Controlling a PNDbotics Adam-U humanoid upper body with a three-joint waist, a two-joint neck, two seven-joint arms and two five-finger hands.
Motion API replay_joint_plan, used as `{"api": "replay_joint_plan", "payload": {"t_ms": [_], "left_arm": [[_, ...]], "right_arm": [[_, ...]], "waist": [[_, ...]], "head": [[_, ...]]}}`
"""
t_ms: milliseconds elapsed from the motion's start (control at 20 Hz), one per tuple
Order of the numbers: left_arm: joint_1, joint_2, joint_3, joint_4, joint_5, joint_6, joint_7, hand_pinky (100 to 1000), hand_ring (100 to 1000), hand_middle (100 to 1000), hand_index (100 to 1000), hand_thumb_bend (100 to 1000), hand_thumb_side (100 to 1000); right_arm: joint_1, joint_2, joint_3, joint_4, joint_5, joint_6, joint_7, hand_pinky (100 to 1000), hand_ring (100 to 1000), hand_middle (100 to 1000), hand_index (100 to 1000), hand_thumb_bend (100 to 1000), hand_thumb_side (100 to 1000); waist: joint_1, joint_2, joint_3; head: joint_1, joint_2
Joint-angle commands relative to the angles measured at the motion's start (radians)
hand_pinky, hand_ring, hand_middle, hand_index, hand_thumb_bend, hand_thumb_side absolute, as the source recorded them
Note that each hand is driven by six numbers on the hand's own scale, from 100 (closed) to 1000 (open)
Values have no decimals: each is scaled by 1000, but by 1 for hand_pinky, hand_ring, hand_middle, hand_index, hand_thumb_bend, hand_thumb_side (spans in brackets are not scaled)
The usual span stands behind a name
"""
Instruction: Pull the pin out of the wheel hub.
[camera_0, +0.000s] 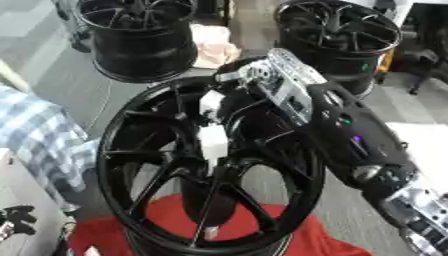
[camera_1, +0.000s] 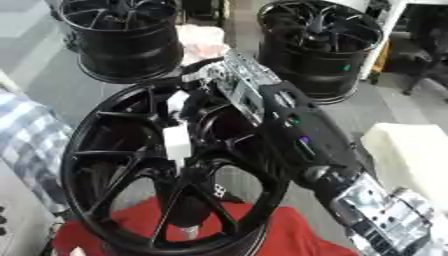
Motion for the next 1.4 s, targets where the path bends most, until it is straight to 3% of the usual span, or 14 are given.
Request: {"api": "replay_joint_plan", "payload": {"t_ms": [50, 550, 600, 700, 1000, 1200, 1300, 1400], "left_arm": [[-14, 17, -3, -19, -2, -7, -12, 771, 583, 605, 795, 121, 679], [-13, 16, -5, -16, -7, -4, -17, 771, 583, 605, 796, 125, 680], [-12, 16, -5, -16, -7, -4, -17, 771, 583, 605, 796, 125, 680], [-11, 17, -4, -14, -8, -3, -17, 770, 583, 605, 796, 125, 680], [3, 30, 9, -15, -10, 2, -6, 771, 583, 605, 796, 125, 679], [11, 39, 19, -15, -6, 5, 6, 770, 583, 605, 796, 124, 680], [14, 44, 25, -16, -3, 3, 13, 771, 583, 605, 796, 125, 680], [18, 48, 31, -15, 1, -1, 21, 771, 583, 605, 796, 124, 679]], "right_arm": [[-19, -12, -7, -25, 13, -1, -55, 650, 636, 528, 788, 143, 446], [-49, -61, -16, -85, -22, 25, -152, 635, 616, 503, 763, 126, 409], [-56, -72, -17, -94, -34, 28, -152, 635, 615, 503, 763, 100, 462], [-71, -100, -20, -120, -63, 34, -145, 633, 611, 498, 760, 113, 405], [-75, -323, -68, -316, -240, 77, -136, 627, 596, 486, 751, 104, 391], [82, -567, -165, -492, -352, 134, -199, 620, 588, 478, 748, 103, 378], [234, -676, -243, -574, -387, 169, -270, 623, 591, 477, 745, 105, 372], [406, -731, -322, -638, -382, 206, -345, 638, 606, 490, 754, 113, 382]], "waist": [[5, -13, 2], [4, -18, 0], [3, -19, -1], [2, -21, -4], [-12, -29, -34], [-21, -27, -52], [-23, -21, -60], [-22, -16, -66]], "head": [[-4, -8], [-2, -8], [-2, -8], [1, -6], [38, -2], [64, -8], [72, -15], [79, -22]]}}
